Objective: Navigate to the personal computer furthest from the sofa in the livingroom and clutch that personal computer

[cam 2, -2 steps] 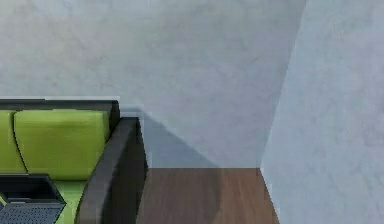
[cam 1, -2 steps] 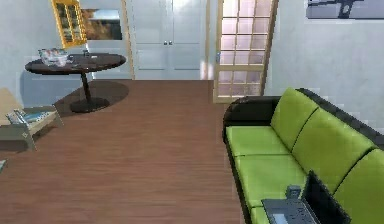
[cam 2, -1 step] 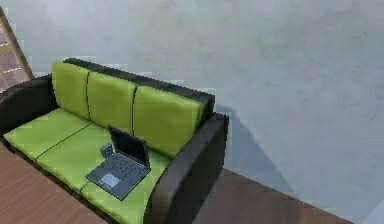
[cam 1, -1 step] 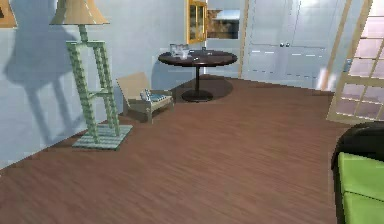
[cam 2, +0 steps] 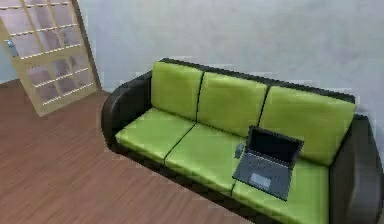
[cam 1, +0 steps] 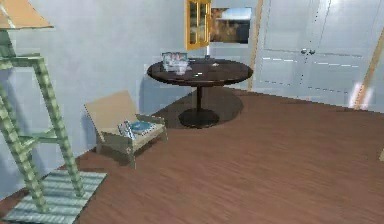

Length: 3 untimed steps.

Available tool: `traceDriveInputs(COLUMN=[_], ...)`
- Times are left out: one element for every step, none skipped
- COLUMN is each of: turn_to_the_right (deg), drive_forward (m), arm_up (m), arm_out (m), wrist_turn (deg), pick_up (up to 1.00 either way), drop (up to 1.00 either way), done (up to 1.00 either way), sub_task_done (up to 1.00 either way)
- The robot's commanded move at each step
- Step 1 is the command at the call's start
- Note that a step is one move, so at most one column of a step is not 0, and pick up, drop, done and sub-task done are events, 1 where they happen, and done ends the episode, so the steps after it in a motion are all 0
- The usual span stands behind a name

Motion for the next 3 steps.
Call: traceDriveInputs(turn_to_the_right=[0.0, 0.0, -45.0], drive_forward=[1.00, 0.55, 0.00], arm_up=[0.00, 0.00, 0.00], arm_out=[0.00, 0.00, 0.00], wrist_turn=[0.0, 0.0, 0.0], pick_up=[0.00, 0.00, 0.00], drop=[0.00, 0.00, 0.00], done=[0.00, 0.00, 0.00], sub_task_done=[0.00, 0.00, 0.00])
